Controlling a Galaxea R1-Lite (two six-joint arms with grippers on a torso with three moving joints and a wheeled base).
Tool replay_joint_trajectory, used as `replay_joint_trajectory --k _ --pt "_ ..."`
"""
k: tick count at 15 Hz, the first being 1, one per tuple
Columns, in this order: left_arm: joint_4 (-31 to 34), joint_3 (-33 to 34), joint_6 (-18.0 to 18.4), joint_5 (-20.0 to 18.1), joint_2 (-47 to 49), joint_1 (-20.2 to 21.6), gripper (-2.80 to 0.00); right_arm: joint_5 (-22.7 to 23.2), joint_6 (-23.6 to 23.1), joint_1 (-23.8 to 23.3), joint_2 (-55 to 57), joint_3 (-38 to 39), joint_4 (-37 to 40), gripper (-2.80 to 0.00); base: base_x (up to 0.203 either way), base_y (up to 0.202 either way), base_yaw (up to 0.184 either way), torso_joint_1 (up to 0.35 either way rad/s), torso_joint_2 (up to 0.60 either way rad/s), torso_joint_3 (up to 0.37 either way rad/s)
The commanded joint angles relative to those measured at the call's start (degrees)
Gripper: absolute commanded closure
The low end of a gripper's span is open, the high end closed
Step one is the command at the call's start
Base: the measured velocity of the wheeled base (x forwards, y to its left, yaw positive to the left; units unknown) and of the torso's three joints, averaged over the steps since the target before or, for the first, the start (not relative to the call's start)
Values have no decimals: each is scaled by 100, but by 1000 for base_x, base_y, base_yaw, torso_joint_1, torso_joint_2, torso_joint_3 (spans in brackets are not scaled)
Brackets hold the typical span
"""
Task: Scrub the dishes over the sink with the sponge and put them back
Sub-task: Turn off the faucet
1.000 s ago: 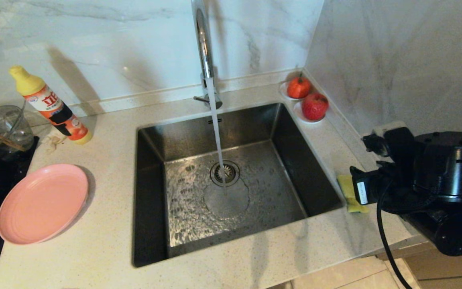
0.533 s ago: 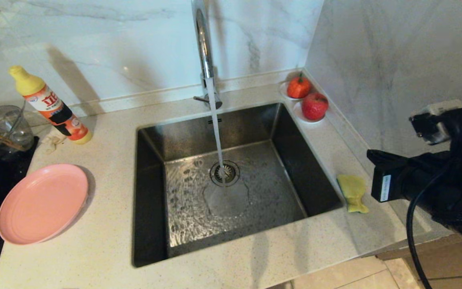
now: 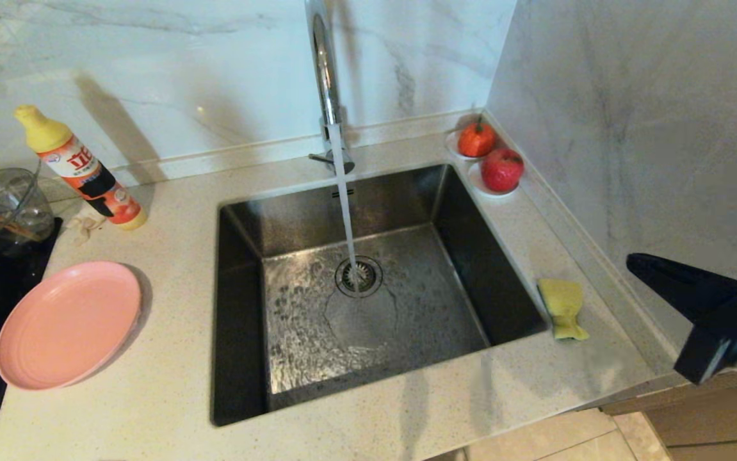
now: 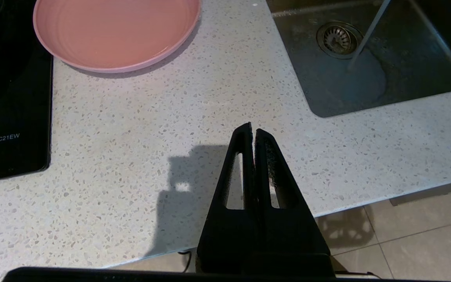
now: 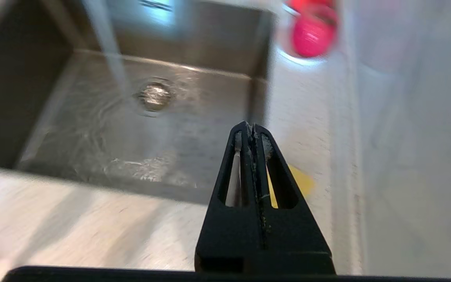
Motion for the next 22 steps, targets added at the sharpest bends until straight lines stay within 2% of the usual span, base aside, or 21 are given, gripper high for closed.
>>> replay_joint_trajectory --k 1,2,4,5,7,9,16,18,21,22 --pt "0 0 2 3 -10 -2 0 567 -76 -71 -597 491 -284 0 0 0 0 0 0 0" --pt "0 0 2 3 -19 6 0 1029 -147 -220 -794 664 -612 0 0 0 0 0 0 0" --pt "0 0 2 3 -10 2 0 1249 -163 -690 -1032 833 -671 0 0 0 0 0 0 0" --pt "0 0 2 3 -12 -1 0 1458 -157 -1043 -1158 932 -602 0 0 0 0 0 0 0" --pt "0 0 2 3 -10 -2 0 2194 -108 -1702 -1570 1196 -384 0 0 0 0 0 0 0" --pt "0 0 2 3 -10 6 0 2544 -89 -2049 -2136 1384 38 0 0 0 0 0 0 0" --pt "0 0 2 3 -10 -2 0 2947 67 -3423 -3918 1891 1472 0 0 0 0 0 0 0" --pt "0 0 2 3 -19 -1 0 2997 111 -3675 -4449 2061 1846 0 0 0 0 0 0 0" --pt "0 0 2 3 -13 6 0 2968 134 -4054 -5007 2664 2016 0 0 0 0 0 0 0" --pt "0 0 2 3 -10 5 0 2815 142 -4087 -5009 2869 1989 0 0 0 0 0 0 0"
